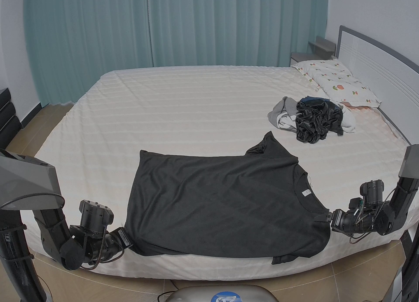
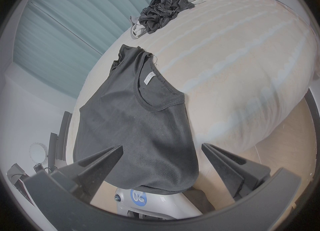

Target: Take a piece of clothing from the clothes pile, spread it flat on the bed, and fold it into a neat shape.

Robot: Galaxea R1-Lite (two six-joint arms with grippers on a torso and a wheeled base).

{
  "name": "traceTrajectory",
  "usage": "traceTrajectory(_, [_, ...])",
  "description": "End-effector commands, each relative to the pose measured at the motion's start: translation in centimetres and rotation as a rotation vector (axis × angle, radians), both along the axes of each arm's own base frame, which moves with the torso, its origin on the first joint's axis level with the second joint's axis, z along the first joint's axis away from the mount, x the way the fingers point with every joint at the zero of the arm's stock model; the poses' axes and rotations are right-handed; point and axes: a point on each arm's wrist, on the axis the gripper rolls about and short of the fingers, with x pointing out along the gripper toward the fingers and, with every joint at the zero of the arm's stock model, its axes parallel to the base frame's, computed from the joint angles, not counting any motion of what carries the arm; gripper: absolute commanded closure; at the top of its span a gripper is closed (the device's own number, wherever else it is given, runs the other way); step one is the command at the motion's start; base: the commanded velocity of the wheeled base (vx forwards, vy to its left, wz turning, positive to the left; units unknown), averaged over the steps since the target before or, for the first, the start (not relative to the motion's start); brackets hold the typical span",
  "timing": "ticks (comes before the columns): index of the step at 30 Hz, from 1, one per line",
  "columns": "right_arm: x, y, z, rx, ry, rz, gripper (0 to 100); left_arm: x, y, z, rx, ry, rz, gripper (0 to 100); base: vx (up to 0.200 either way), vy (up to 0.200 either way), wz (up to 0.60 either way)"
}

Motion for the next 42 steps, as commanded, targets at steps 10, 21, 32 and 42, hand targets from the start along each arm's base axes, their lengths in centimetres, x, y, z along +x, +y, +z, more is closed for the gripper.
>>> traceTrajectory(10, [2.0, 0.0, -1.1, 0.001, -0.013, 0.002, 0, -0.1, 0.4, 0.8, 0.042, 0.010, -0.005, 100, 0.000, 0.000, 0.00])
traceTrajectory(21, [4.5, -0.2, -2.3, -0.014, -0.030, -0.007, 100, 0.3, 0.5, 0.9, 0.045, -0.005, 0.015, 100, 0.000, 0.000, 0.00])
traceTrajectory(32, [8.1, -0.5, -0.8, -0.008, -0.163, -0.019, 100, 1.0, 0.9, 1.0, 0.029, -0.024, 0.040, 100, 0.000, 0.000, 0.00])
traceTrajectory(42, [12.0, 0.8, -0.9, -0.006, -0.251, 0.014, 100, 2.8, 1.5, 0.9, -0.019, -0.057, 0.120, 100, 0.000, 0.000, 0.00])
